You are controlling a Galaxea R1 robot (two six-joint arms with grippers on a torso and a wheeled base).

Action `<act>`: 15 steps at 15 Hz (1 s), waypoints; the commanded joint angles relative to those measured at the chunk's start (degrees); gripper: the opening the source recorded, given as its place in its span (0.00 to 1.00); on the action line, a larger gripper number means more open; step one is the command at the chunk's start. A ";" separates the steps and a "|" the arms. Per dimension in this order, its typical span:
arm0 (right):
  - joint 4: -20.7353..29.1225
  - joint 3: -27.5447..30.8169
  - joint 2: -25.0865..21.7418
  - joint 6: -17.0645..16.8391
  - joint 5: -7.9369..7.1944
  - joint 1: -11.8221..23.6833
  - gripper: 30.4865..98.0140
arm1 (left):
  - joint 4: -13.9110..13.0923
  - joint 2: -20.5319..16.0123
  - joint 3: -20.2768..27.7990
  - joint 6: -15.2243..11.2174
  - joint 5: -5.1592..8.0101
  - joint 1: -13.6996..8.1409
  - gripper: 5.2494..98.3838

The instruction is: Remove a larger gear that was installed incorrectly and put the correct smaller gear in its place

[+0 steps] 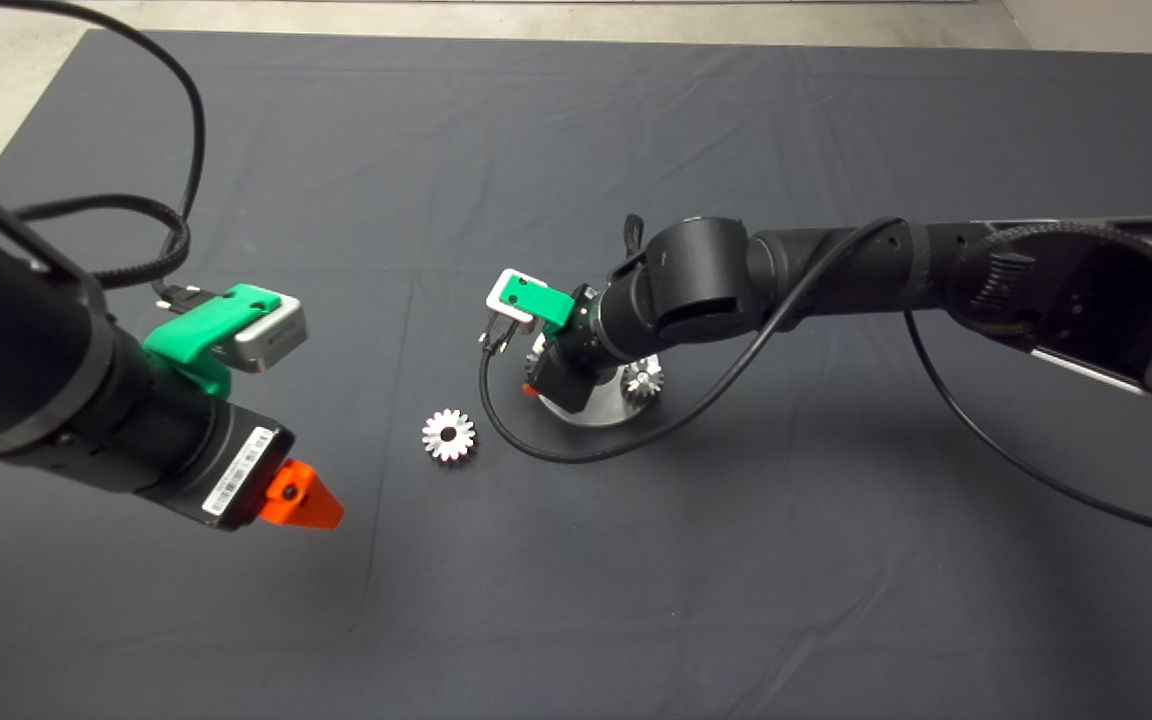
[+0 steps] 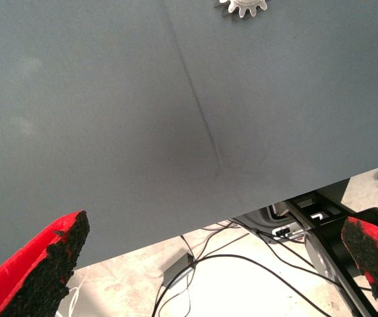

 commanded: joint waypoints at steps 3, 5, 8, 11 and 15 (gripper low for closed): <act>-2.31 1.12 -0.82 -0.40 -2.34 0.80 0.16 | -0.85 0.04 0.31 0.05 0.25 -0.35 1.00; -2.34 1.69 -0.82 -0.40 -2.43 0.80 0.16 | -0.85 0.04 0.30 0.05 0.25 -0.35 1.00; -2.34 1.78 -0.75 -0.40 -2.34 0.79 0.16 | -0.85 0.04 0.31 0.05 0.25 -0.35 1.00; -2.34 1.78 -0.72 -0.31 -2.34 0.72 0.16 | -0.85 0.04 0.31 0.05 0.25 -0.35 1.00; -2.34 1.69 -0.55 -0.14 -2.34 0.63 0.15 | -0.85 0.04 0.31 0.05 0.25 -0.35 1.00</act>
